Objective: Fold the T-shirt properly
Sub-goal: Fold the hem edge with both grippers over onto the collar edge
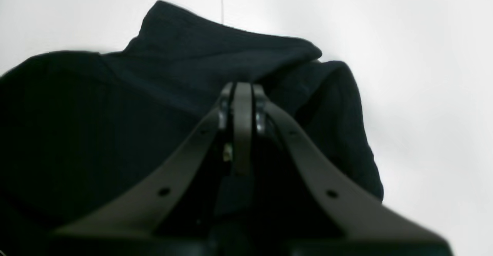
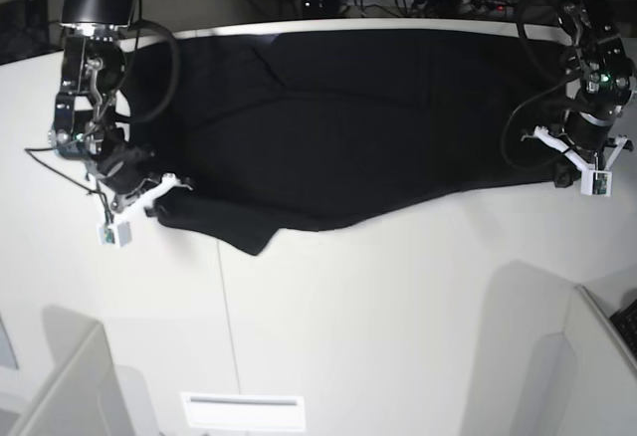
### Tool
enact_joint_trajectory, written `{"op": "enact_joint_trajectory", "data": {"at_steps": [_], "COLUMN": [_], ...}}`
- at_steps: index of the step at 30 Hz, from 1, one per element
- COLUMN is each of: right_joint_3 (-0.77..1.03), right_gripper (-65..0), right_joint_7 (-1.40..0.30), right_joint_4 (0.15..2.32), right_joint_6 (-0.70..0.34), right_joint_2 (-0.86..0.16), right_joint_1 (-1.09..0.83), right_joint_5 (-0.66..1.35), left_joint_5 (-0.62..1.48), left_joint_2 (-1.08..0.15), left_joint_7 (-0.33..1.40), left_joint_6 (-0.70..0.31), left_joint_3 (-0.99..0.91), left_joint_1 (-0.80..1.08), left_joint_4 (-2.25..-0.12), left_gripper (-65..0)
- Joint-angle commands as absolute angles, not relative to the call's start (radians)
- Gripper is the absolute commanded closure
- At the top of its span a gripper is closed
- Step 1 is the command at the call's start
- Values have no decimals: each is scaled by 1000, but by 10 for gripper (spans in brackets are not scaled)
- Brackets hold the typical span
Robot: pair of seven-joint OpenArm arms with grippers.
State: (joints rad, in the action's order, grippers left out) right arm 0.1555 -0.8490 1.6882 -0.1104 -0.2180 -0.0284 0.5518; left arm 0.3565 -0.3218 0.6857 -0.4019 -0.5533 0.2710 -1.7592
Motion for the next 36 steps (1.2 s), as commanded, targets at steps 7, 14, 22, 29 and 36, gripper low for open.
{"op": "enact_joint_trajectory", "data": {"at_steps": [7,14,22,29,36], "right_joint_3": [214,249,294,435,455], "right_gripper": [0,0,0,0,0], "right_joint_7": [-894,-932,-978,-1058,-1066], "right_joint_4": [1767,1845,1903,1923,1983], "right_joint_6": [-114,-116,-116,-119,-117], "right_joint_2": [-223,-223,-222,-226,-222], "right_joint_1": [-35,-74,-130,-177,-262], "right_joint_5": [564,564,565,766,802], "left_joint_5": [363,363,363,363,363], "left_joint_2": [-338,-340,-340,-340,-340], "left_joint_7": [668,668,668,668,668], "left_joint_6": [-427,-427,-427,-427,-427], "left_joint_3": [-608,-616,-616,-616,-618], "left_joint_1": [334,386,390,407,417], "left_joint_4": [-1781,-1845,-1859,-1862,-1882], "left_gripper": [0,0,0,0,0]}}
